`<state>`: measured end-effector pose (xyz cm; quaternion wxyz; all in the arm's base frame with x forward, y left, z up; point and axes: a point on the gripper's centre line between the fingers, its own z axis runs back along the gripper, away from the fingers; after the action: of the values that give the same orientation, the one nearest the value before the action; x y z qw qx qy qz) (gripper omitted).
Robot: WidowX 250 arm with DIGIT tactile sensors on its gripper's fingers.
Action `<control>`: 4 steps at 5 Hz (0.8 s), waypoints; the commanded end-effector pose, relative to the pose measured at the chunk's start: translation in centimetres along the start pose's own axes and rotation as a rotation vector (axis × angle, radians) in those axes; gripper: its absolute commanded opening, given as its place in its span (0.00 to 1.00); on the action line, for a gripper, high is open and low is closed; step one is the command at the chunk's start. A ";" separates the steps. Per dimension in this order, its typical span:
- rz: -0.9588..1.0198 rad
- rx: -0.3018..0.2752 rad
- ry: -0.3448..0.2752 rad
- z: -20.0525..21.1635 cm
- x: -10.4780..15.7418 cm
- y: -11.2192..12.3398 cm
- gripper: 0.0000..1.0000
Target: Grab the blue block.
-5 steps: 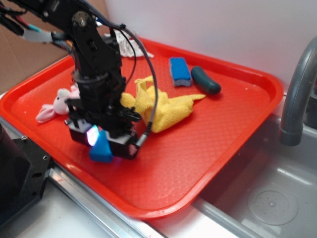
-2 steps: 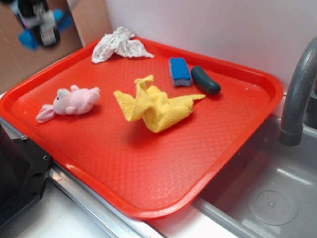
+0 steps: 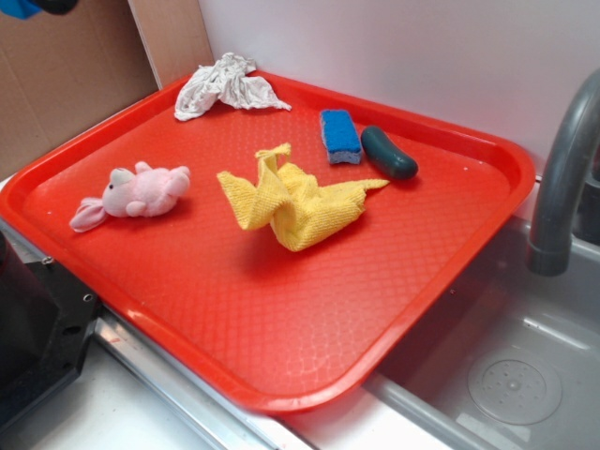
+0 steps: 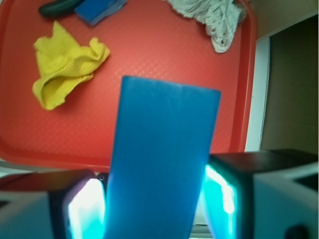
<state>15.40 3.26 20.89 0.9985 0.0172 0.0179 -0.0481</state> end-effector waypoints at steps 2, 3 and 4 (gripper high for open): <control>0.037 0.057 0.030 0.1 0.5 0.0 0.00; 0.038 0.056 0.039 -0.2 0.6 0.0 0.00; 0.042 0.057 0.043 -0.3 0.6 0.1 0.00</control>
<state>15.58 3.68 20.03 0.9976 0.0435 0.0474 -0.0254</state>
